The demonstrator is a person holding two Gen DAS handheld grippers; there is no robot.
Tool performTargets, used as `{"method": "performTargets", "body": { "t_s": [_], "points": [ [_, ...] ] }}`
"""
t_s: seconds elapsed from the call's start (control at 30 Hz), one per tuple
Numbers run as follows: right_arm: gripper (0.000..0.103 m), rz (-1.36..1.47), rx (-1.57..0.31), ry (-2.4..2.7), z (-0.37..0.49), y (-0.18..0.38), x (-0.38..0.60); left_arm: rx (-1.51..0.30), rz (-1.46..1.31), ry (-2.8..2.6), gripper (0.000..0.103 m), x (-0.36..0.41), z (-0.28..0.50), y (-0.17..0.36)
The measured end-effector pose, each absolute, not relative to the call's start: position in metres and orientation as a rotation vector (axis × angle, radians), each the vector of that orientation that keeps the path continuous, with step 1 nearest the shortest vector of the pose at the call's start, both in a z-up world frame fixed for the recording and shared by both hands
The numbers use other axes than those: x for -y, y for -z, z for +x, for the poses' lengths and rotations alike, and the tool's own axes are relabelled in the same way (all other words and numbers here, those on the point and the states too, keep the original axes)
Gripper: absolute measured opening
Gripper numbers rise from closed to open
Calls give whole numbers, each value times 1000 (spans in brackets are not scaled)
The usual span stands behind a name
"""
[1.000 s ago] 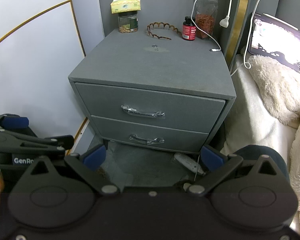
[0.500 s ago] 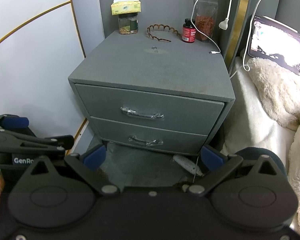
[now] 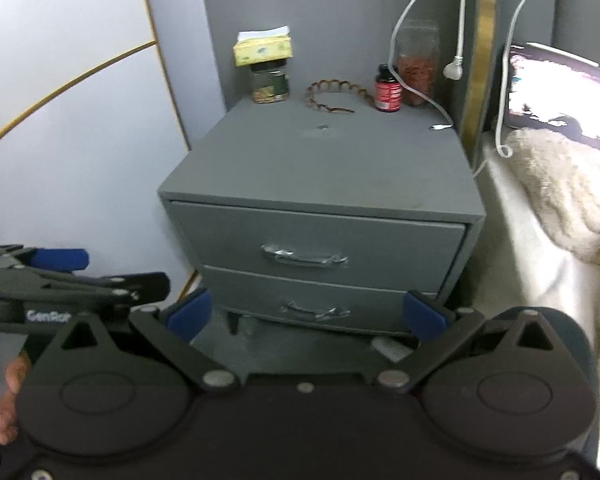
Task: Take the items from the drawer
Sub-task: 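Move the left tool to the upper drawer handle and grasp it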
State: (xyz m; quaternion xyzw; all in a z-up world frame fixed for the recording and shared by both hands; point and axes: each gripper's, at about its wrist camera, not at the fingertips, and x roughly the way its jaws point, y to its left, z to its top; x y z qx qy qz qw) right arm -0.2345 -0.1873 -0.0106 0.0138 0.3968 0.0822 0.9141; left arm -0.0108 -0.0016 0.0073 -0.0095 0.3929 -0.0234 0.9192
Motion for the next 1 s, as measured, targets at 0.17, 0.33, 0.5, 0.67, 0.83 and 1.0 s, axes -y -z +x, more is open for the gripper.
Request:
{"method": "performTargets", "body": {
  "t_s": [0.17,0.33,0.5,0.67,0.83,1.0],
  "points": [
    [103,37,-887,-164,-228,10,187,-817,-9,44,103,4,-10,-6],
    [103,47,-960,-161,-224,14,187,-827,5,43,103,3,-8,-3],
    [103,-3,-967,-155,-223,19,184,-840,-3,60,103,2,-6,5],
    [103,-42,-986,-254,-212,19,189,-889,-3,85,103,11,6,21],
    [103,-91,-1016,-331,-201,29,214,-869,0,116,103,33,25,37],
    [103,-53,-1049,-330,-192,41,249,-824,138,171,103,70,54,58]
  ]
}}
